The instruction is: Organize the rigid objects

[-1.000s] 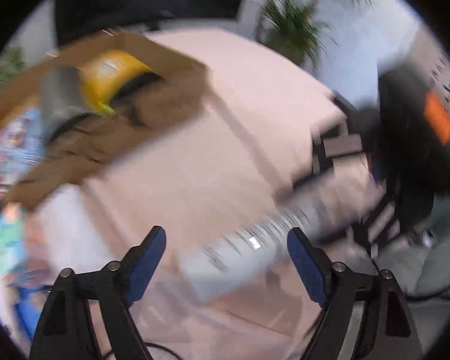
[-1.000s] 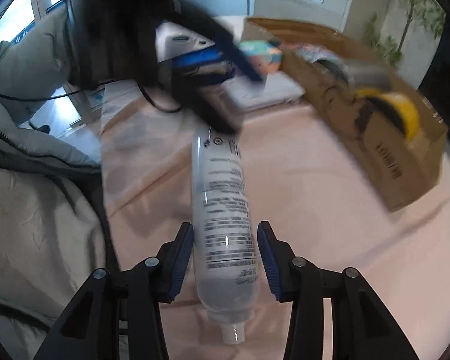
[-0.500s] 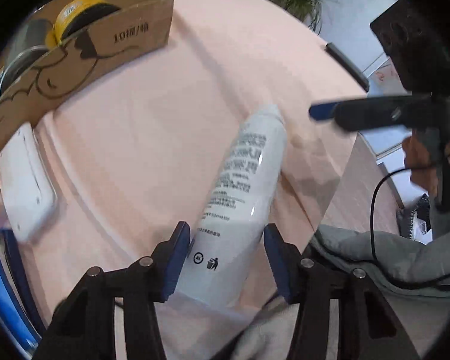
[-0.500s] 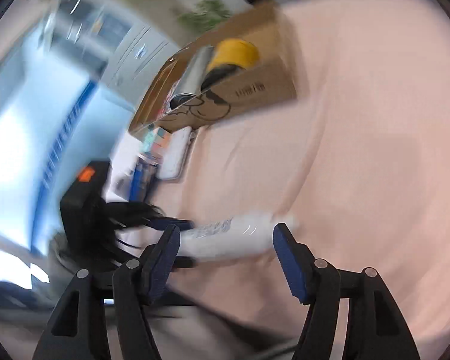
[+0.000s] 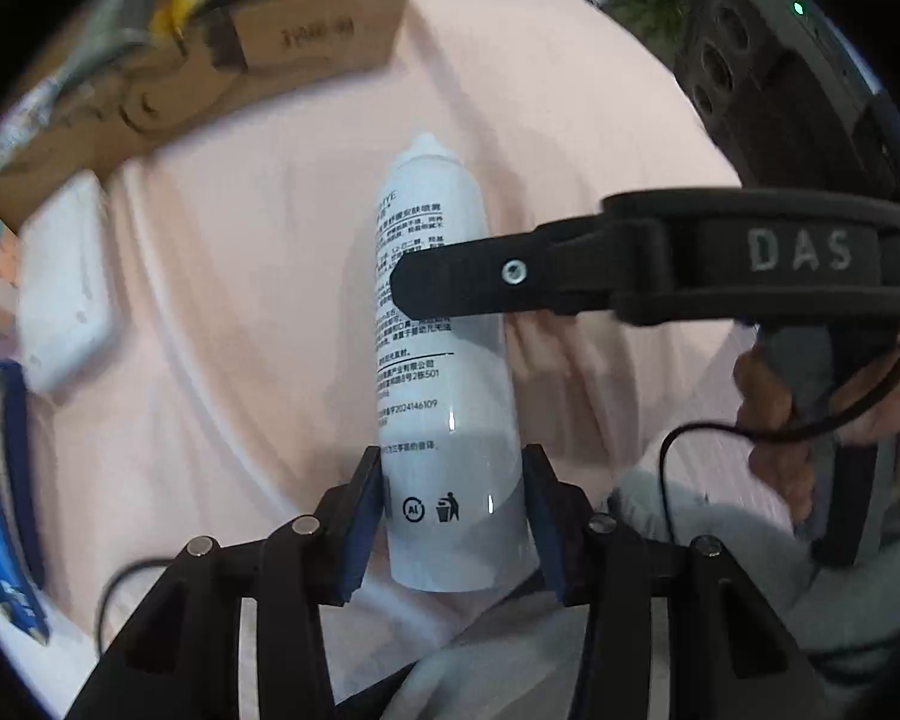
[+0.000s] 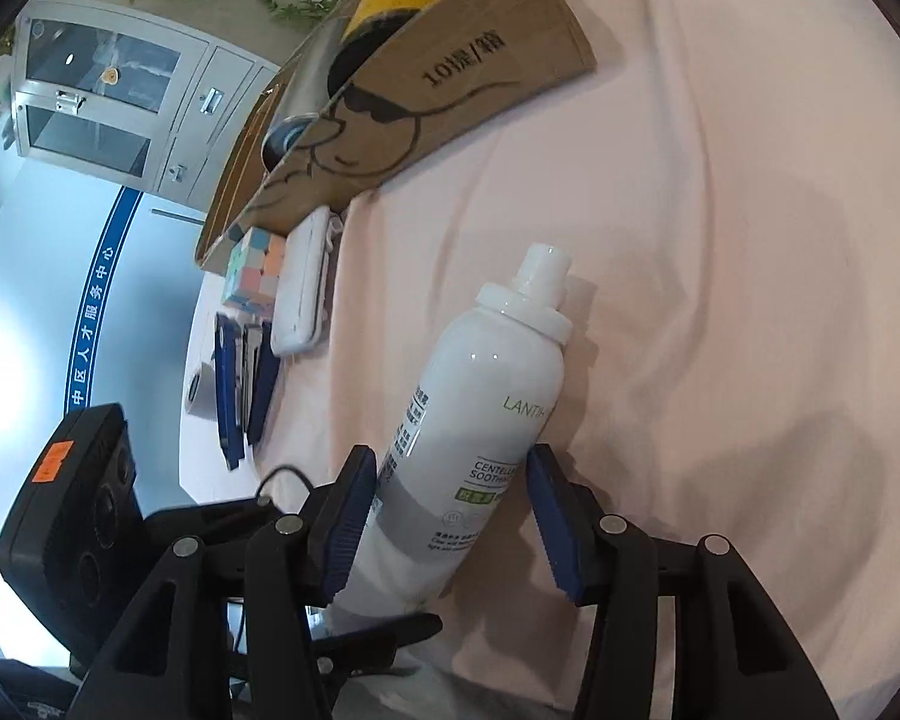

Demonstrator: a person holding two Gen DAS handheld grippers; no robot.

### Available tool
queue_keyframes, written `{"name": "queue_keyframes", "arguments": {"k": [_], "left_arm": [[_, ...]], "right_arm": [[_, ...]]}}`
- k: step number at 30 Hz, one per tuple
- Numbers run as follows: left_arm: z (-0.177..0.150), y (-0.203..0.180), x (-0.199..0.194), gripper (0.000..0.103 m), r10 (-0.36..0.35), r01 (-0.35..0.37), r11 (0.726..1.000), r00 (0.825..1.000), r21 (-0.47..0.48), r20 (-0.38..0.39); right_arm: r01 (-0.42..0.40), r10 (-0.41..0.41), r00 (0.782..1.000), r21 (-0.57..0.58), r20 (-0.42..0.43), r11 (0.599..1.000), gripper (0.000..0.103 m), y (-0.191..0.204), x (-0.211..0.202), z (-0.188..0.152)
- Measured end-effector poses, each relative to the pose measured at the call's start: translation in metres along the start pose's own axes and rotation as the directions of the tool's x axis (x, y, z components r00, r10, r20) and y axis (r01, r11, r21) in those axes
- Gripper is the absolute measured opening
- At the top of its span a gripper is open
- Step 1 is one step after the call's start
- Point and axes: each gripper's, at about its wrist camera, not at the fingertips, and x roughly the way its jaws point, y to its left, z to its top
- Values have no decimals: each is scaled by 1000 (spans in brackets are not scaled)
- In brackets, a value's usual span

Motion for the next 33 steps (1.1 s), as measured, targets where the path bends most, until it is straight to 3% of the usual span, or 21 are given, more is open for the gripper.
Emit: {"name": "queue_keyframes", "arguments": {"k": [4,10,12,15,18,20,23,25,27,30,32,33], "left_arm": [[31,-5,-33,44,21,-19,1000,991,-16,131],[116,13,-77,44,38,5,992,938,-123,345],[149,31,-79,44,26,46,981,932,-190,360],[183,56,-67,44,5,94,955,943,-281,332],[196,75,-40,44,-13,115,927,961,-356,276],[208,73,-24,48,-62,162,913,962,-374,264],[207,68,-20,53,-67,158,920,965,-358,254],[205,61,-23,54,-72,154,932,966,-329,248],[200,55,-30,54,-66,148,937,964,-316,256],[171,55,-54,54,-61,151,948,950,-281,306],[146,66,-86,54,-49,148,954,934,-261,353],[131,68,-102,54,-25,131,958,924,-255,380]], "right_arm": [[-13,19,996,-63,93,998,48,17,-38,27],[63,7,971,-284,238,957,47,65,-88,124],[87,-5,973,-347,231,934,46,79,-87,166],[101,-35,985,-411,167,906,46,86,-72,220],[93,-73,995,-400,66,912,45,71,-43,265],[99,-94,995,-379,33,920,46,57,-36,279],[88,-96,995,-339,-7,937,44,35,-17,293],[141,-147,989,-322,6,936,38,24,-11,294],[120,-128,992,-297,-6,947,35,17,-6,294],[142,-140,990,-290,27,946,36,18,-8,285],[173,-155,984,-296,85,939,40,24,-20,267],[187,-158,981,-306,116,933,51,28,-29,258]]}}
